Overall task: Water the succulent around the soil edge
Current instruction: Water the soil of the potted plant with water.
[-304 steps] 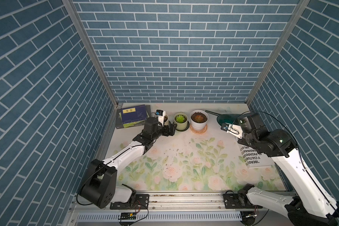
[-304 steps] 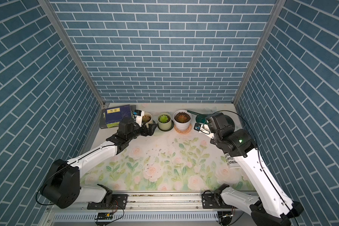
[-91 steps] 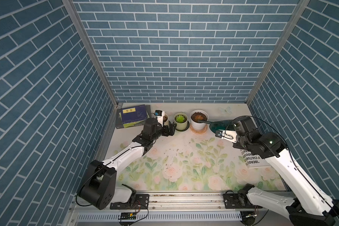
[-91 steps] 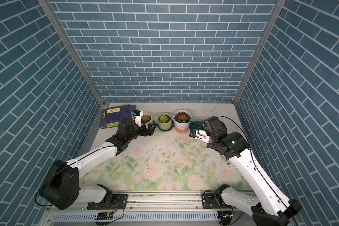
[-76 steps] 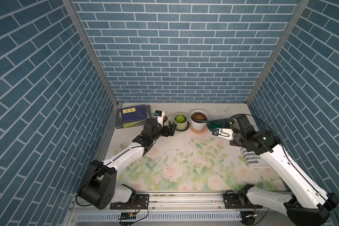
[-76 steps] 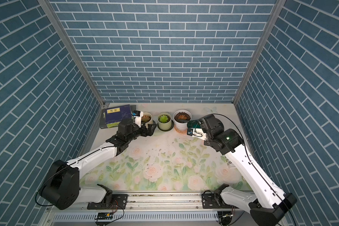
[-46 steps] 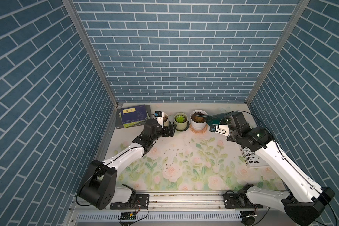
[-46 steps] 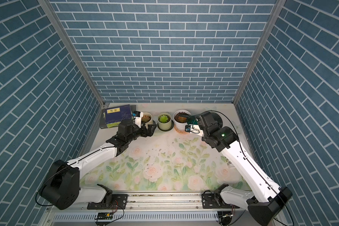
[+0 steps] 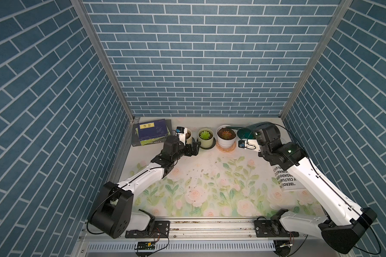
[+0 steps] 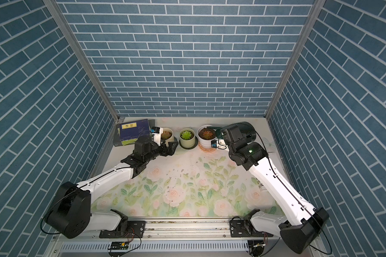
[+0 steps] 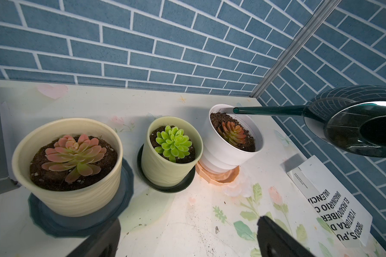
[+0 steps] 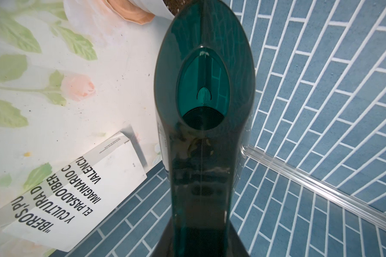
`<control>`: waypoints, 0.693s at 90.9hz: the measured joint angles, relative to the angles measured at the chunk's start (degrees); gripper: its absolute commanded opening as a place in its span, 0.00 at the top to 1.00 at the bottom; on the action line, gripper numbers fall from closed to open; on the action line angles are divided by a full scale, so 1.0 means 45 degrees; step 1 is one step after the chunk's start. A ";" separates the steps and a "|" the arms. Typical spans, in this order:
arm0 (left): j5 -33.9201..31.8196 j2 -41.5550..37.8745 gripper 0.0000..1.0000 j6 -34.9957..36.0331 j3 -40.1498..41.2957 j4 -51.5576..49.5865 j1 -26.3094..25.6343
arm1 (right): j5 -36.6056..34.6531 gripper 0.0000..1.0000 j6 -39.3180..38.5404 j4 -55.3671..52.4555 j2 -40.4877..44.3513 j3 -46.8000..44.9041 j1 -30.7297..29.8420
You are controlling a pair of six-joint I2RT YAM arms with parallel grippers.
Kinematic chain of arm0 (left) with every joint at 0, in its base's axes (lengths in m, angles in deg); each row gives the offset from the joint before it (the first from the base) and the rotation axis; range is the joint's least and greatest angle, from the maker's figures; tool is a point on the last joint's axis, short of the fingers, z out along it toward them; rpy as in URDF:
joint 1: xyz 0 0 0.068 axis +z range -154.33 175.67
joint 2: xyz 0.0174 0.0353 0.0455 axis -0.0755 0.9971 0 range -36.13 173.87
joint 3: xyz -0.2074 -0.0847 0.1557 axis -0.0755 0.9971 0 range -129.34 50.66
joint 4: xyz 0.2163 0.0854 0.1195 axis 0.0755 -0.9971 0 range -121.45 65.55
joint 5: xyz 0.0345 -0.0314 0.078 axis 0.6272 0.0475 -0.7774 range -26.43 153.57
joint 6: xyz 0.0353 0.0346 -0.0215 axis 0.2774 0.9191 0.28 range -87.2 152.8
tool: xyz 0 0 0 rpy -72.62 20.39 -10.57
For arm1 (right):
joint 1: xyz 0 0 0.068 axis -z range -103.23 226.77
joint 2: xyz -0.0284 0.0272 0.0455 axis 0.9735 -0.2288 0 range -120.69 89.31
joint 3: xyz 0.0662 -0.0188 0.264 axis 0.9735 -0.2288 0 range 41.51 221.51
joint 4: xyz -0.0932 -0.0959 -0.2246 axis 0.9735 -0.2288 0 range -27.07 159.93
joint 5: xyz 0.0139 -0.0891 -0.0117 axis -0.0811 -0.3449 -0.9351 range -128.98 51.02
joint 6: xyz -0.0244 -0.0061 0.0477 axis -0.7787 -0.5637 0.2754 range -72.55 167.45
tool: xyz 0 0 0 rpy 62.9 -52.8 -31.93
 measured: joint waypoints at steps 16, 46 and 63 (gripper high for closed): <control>-0.0010 0.0010 0.00 0.0000 0.0000 0.0005 0.0000 | -0.0146 1.00 -0.0146 -0.0204 0.0801 0.0000 0.0087; -0.0146 0.0029 0.00 -0.0053 0.0000 -0.0005 0.0000 | 0.0160 1.00 -0.0185 -0.1365 0.2181 -0.0355 0.0253; -0.0335 0.0029 0.00 -0.0136 0.0000 0.0000 0.0000 | 0.0665 1.00 -0.0078 -0.2030 0.2642 -0.0612 0.0253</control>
